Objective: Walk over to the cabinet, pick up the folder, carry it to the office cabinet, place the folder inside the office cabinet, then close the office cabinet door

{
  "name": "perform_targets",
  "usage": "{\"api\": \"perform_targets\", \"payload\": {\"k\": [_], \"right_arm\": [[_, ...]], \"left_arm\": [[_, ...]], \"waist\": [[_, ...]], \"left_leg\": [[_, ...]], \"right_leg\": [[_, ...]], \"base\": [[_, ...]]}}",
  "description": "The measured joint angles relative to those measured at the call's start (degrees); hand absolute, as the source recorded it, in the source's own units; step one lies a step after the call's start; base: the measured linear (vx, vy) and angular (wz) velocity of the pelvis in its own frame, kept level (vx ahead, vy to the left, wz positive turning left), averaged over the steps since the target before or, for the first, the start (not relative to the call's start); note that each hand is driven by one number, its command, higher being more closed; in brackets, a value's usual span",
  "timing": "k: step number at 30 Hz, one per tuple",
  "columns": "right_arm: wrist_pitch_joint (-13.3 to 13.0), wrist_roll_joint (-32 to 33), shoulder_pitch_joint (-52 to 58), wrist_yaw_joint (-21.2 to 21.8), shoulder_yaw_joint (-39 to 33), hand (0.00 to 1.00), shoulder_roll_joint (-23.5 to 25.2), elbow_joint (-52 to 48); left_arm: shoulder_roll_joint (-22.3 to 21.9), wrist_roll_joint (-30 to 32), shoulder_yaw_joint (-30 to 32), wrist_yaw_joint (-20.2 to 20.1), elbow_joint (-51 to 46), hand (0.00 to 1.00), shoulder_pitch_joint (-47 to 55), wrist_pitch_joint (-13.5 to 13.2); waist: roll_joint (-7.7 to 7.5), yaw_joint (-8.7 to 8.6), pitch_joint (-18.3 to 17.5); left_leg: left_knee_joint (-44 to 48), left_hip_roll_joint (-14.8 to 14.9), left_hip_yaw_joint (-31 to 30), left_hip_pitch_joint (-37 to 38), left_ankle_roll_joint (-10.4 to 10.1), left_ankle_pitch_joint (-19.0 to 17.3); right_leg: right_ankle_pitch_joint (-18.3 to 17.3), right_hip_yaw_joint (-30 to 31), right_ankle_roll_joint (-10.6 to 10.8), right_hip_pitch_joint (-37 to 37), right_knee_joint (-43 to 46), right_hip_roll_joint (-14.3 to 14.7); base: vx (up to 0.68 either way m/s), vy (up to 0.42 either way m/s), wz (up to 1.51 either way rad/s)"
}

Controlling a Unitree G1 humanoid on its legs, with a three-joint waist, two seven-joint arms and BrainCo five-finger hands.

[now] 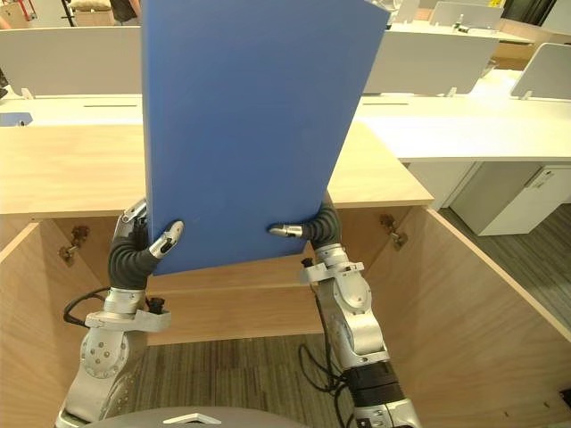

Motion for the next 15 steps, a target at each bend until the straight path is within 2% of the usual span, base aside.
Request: {"api": "perform_targets", "payload": {"k": [4,7,8,15], "right_arm": [[2.0,2.4,0.1,4.1,1.6,1.00,-4.3,2.0],[2.4,2.6,0.1,5.7,1.9,1.00,-4.7,2.7],[2.6,2.7,0.1,6.6,1.9,1.00,-4.8,3.2],[2.9,2.4,0.3,6.7,2.9,1.00,-4.0,4.1]], "left_arm": [[2.1,0.5,1.4,-1.6,0.0,1.00,0.0,-0.1],[2.7,0.5,2.2,-2.0,0.0,1.00,0.0,-0.2],[2.9,0.8,2.5,-2.1,0.1,0.00,0.0,-0.2],[2.2,1.6,3.4,-2.8,2.4,0.00,0.1,-0.4]], "waist": [[-0.01,-0.09,0.0],[-0.03,-0.14,0.0],[-0.08,-0.04,-0.1],[-0.06,0.30,-0.1]], "left_leg": [[0.0,0.0,-0.3,-0.3,-0.2,-0.1],[0.0,-0.1,-0.7,-0.7,-0.3,0.0],[0.0,-0.1,-0.8,-1.1,-0.2,0.1],[0.0,-0.2,-0.9,-1.2,0.2,0.4]], "right_leg": [[-0.1,-0.1,0.1,0.0,-0.2,0.0],[0.0,-0.5,0.1,-0.1,-0.4,0.0],[0.0,-0.5,0.1,-0.5,-0.4,0.0],[0.4,-0.5,-0.1,-0.6,-0.5,0.0]], "base": [[-0.01,0.004,0.02],[0.00,0.006,0.08],[0.00,0.003,0.04],[0.00,0.000,0.00]]}}
